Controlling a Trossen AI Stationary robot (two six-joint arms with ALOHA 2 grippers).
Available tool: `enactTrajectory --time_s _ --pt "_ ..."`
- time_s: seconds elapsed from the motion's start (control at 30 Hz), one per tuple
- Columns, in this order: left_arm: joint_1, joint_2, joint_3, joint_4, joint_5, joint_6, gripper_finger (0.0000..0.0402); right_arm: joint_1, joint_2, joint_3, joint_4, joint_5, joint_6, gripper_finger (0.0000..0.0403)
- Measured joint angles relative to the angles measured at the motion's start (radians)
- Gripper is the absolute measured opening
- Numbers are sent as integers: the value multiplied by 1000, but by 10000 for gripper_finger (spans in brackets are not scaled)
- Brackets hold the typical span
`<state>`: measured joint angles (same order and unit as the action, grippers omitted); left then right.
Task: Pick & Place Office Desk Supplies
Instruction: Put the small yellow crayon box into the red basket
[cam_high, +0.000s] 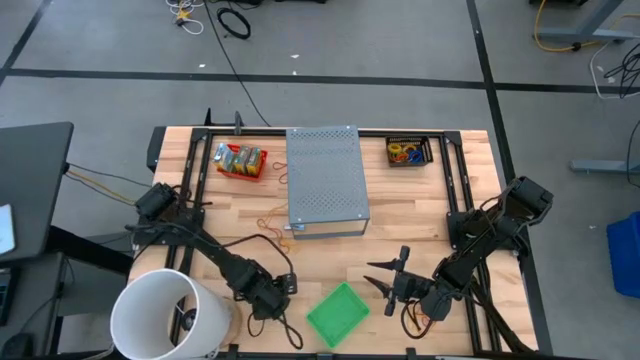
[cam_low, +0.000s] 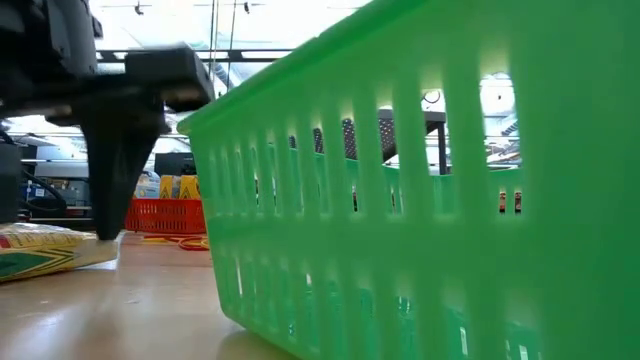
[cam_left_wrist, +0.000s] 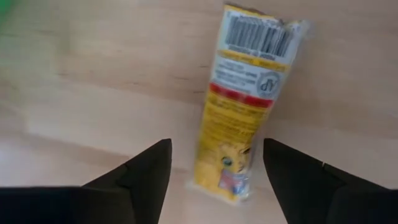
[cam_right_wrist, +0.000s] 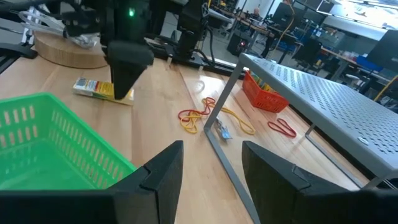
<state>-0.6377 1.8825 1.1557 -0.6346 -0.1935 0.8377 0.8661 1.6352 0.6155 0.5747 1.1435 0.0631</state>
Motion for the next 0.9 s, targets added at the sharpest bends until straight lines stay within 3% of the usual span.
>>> enactTrajectory --time_s 0.2,0.4,0.67,0.9 --pt "11 27 2 -1 54 27 213 0 0 0 -1 0 0 172" --pt "16 29 5 3 60 35 76 0 0 0 -2 0 0 172" --pt "49 29 1 98 52 -202 71 0 0 0 -3 -1 1 172" --pt "94 -1 -2 274 173 -335 71 0 0 0 -3 -2 3 172"
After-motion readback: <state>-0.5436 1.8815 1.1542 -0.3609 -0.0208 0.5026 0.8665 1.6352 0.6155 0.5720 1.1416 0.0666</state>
